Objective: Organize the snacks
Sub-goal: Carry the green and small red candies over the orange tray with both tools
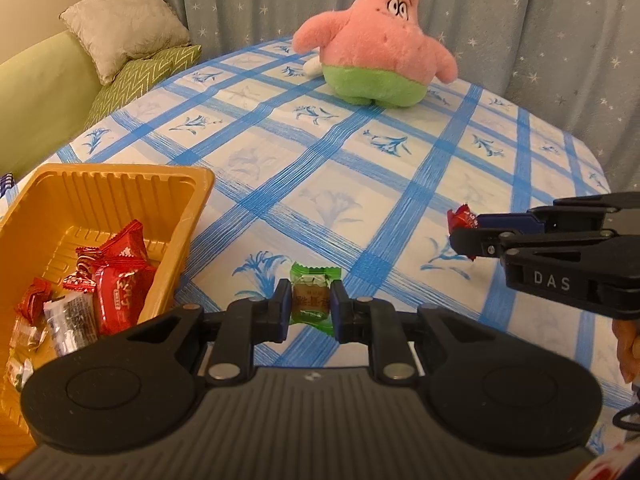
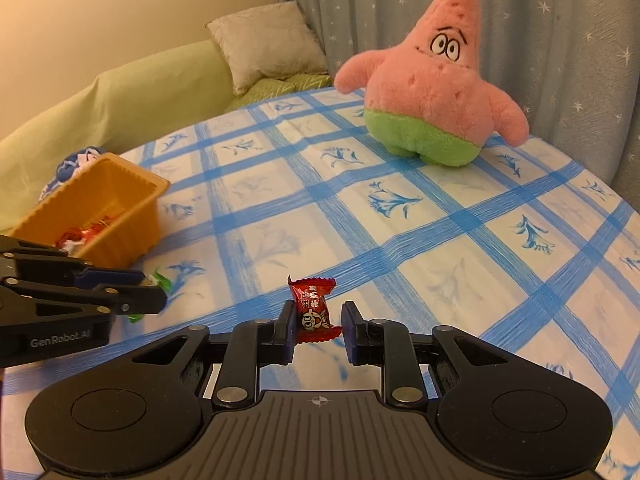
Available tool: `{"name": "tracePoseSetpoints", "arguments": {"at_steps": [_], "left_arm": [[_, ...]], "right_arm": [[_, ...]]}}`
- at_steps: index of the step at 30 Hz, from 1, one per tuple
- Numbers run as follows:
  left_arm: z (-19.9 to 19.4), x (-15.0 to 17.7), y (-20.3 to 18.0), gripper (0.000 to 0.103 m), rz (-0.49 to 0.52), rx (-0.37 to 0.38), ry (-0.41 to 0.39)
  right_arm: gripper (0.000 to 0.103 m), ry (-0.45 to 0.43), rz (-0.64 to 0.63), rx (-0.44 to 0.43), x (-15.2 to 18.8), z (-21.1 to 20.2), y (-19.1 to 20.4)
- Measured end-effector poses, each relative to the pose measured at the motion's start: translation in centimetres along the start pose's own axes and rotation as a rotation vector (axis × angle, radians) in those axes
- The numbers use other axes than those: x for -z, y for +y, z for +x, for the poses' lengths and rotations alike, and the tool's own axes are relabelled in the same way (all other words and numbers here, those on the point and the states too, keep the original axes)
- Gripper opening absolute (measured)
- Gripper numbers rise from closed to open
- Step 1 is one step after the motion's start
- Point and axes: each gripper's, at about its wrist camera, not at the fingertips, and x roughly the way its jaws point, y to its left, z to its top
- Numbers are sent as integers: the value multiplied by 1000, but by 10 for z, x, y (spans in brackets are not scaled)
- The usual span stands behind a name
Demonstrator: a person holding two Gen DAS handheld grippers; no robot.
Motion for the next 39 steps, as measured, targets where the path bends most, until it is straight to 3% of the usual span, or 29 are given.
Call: {"name": "tracePoseSetpoints", "arguments": {"at_steps": [20, 39], "left_arm": [[-101, 26, 21, 18, -20, 51, -84], [-159, 65, 130, 18, -72, -29, -76]], "right_arm": [[24, -43, 74, -105, 18, -85, 75], [24, -23, 25, -237, 10, -80, 198]]}}
